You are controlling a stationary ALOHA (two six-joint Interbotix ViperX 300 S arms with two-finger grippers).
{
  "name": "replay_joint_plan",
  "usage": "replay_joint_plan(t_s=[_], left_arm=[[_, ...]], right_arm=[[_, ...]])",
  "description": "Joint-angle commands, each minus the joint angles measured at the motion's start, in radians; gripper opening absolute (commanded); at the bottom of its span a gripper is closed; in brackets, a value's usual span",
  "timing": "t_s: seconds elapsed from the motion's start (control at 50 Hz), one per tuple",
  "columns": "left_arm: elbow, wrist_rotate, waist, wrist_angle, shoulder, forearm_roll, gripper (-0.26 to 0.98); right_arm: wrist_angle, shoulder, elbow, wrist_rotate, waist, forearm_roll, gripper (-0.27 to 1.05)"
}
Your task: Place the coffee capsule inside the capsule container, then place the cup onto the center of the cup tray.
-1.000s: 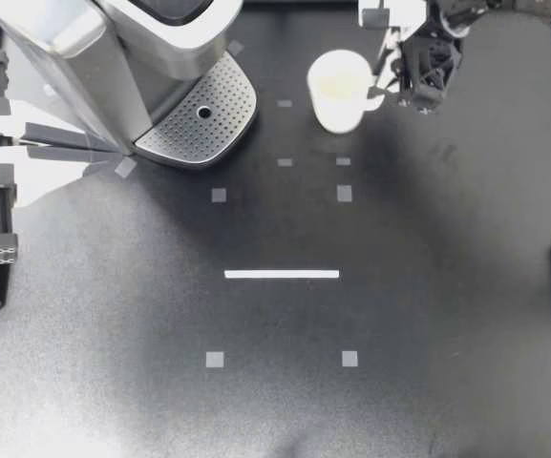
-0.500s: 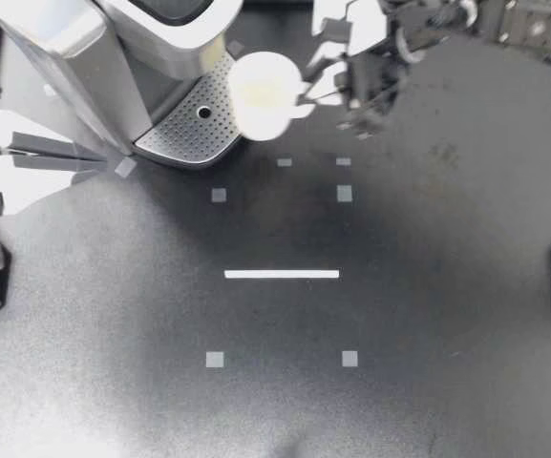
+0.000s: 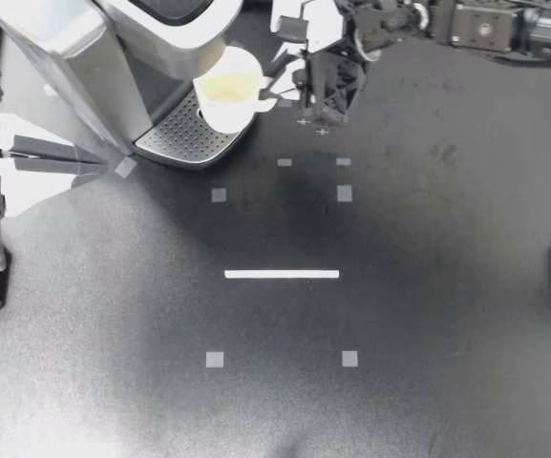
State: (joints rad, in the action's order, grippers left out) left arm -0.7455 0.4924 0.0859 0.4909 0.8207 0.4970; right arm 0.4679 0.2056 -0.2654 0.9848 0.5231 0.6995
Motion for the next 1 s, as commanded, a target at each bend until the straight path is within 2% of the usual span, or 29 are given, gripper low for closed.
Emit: replay_joint_plan(t_s=[0.0, 0.36, 0.98], left_arm=[[0.012, 0.000, 0.003, -0.006, -0.002, 0.003, 0.09], [0.011, 0.002, 0.003, -0.006, -0.002, 0.002, 0.09], [0.011, 0.002, 0.003, -0.005, -0.003, 0.002, 0.09]], right_arm=[[-0.006, -0.005, 0.043, 0.000, -0.002, 0.002, 0.13], [-0.014, 0.071, 0.097, 0.000, -0.002, -0.037, 0.13], [-0.011, 0.130, 0.150, 0.002, -0.009, -0.037, 0.14]])
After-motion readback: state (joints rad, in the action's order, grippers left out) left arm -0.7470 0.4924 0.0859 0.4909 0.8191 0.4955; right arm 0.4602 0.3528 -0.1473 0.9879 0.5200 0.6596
